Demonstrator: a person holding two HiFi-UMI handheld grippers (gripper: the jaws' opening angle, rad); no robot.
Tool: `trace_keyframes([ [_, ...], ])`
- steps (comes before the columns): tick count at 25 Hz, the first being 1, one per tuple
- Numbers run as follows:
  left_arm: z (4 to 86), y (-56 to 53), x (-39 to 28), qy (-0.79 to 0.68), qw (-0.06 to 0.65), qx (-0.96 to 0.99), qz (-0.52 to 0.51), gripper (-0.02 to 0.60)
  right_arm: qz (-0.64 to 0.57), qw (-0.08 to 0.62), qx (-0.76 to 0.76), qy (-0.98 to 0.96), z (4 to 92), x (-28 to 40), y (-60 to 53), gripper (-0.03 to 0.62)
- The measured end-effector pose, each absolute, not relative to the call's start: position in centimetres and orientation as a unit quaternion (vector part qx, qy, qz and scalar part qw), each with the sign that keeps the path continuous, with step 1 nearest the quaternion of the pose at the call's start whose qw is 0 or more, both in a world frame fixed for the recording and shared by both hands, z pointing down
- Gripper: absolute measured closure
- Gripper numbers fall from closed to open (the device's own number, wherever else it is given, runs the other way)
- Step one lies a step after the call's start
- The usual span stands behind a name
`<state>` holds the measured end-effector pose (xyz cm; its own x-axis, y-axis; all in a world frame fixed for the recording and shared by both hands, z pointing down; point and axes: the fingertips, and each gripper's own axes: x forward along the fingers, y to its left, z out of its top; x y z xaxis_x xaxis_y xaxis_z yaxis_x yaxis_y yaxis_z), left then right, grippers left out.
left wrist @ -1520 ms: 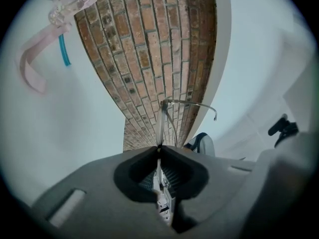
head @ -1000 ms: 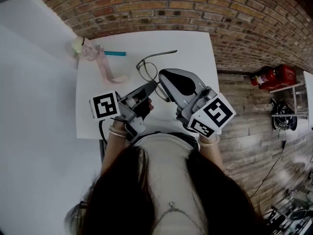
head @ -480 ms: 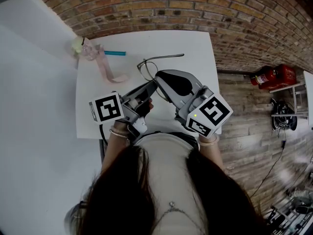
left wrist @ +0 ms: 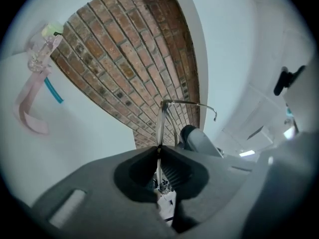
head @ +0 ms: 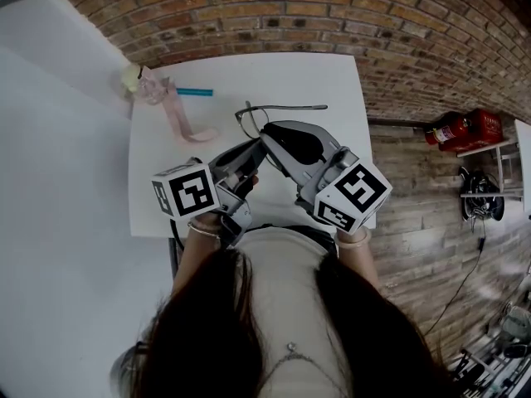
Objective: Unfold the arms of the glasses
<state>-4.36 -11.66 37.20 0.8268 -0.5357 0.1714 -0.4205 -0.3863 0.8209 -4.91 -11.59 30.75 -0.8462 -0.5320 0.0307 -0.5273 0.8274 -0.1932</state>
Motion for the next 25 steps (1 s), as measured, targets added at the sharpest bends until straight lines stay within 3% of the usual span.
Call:
trace_keyframes([
  [25,36.2,-11.4,-4.0,-0.335,0.367,0.868,-0.020,0.561,-0.106,0.008,-0.271,0.957,31.1,-5.3,-11.6,0.545],
])
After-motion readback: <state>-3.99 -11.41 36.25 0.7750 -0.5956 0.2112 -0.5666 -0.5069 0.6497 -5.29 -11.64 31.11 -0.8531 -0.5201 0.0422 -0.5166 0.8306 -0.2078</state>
